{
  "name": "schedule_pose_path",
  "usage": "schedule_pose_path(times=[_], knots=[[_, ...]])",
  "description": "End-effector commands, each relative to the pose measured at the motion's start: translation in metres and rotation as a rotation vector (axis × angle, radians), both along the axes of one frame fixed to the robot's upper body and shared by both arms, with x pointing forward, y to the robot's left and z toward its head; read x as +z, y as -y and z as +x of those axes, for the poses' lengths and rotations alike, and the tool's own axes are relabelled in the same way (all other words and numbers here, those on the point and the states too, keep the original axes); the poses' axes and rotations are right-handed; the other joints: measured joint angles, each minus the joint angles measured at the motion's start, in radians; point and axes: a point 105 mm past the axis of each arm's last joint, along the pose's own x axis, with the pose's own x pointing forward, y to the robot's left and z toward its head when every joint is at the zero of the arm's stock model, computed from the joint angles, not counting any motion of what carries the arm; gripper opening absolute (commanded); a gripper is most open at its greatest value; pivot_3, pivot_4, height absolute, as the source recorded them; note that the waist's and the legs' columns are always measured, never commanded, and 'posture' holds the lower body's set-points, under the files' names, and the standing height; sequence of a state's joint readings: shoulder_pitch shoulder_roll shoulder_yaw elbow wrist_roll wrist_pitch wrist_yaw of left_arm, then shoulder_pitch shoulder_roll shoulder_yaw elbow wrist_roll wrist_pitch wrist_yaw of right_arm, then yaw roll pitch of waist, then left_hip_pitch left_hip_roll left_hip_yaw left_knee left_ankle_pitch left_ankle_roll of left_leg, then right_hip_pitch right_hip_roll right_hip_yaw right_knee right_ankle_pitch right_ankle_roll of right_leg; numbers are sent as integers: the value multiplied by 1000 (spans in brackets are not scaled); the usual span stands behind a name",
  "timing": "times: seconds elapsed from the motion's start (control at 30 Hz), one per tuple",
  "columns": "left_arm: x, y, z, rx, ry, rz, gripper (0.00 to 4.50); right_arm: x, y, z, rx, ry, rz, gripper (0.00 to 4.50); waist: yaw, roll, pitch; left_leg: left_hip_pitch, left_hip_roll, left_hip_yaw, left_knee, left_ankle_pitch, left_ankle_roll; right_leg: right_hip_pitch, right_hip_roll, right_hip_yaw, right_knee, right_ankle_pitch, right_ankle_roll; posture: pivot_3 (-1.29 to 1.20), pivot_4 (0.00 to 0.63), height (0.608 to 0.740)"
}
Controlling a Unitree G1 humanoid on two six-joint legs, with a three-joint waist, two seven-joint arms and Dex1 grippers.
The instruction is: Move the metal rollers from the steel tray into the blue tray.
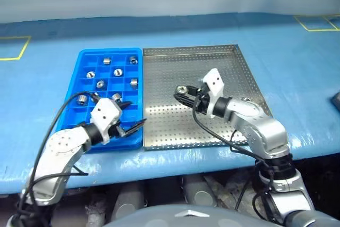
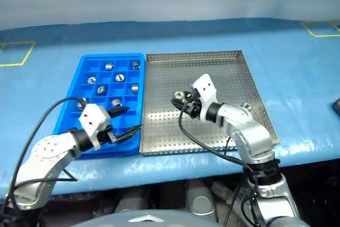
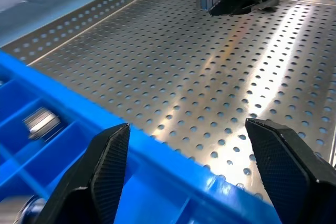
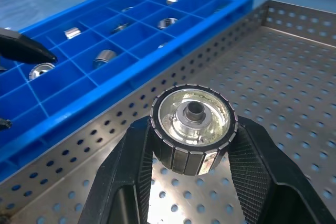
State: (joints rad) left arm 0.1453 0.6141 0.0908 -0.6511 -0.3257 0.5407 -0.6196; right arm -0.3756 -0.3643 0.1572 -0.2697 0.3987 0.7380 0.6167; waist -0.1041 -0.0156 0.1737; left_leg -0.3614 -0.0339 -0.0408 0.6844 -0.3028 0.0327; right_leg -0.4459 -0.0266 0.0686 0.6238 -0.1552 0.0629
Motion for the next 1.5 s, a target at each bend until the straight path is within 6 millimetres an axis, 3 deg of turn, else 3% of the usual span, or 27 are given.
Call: schedule_pose_path(times=[0.03,0.33,0.53,0.77,1.1,1.43,1.5], knots=[[22,-14,-8,92,92,-1,3859,14,-23,-1,106,59,26,1729,27,0,0,0,0,0,0,0,0,0,0,-1,0,0,-2,52,150,740],[19,-44,-41,261,49,21,3859,15,-58,-7,274,68,18,1729,92,0,0,-1,-1,-6,-1,-1,-2,0,-1,-7,-1,-2,-8,116,150,740],[5,-57,-60,326,-29,36,3859,15,-81,-30,421,74,12,1729,94,0,0,-2,0,-10,-1,-1,-4,1,0,-12,0,-5,-11,119,150,740],[2,-55,-63,330,-50,29,3859,8,-105,-45,525,76,-26,1729,93,0,0,-1,1,-13,-1,0,-7,2,0,-14,1,-10,-12,123,150,740],[0,-51,-65,344,-48,10,3859,-7,-138,-47,584,61,-84,1729,97,0,0,-1,2,-17,-1,0,-9,2,1,-18,2,-10,-17,167,150,740],[2,-51,-66,351,-44,12,3859,-14,-148,-43,587,30,-95,1729,107,0,0,-2,2,-22,-3,1,-13,2,1,-22,2,-11,-20,180,150,740],[2,-51,-66,349,-43,12,3859,-15,-147,-42,587,29,-97,2450,108,0,0,-2,2,-22,-3,1,-13,2,1,-23,2,-11,-20,176,150,740]])
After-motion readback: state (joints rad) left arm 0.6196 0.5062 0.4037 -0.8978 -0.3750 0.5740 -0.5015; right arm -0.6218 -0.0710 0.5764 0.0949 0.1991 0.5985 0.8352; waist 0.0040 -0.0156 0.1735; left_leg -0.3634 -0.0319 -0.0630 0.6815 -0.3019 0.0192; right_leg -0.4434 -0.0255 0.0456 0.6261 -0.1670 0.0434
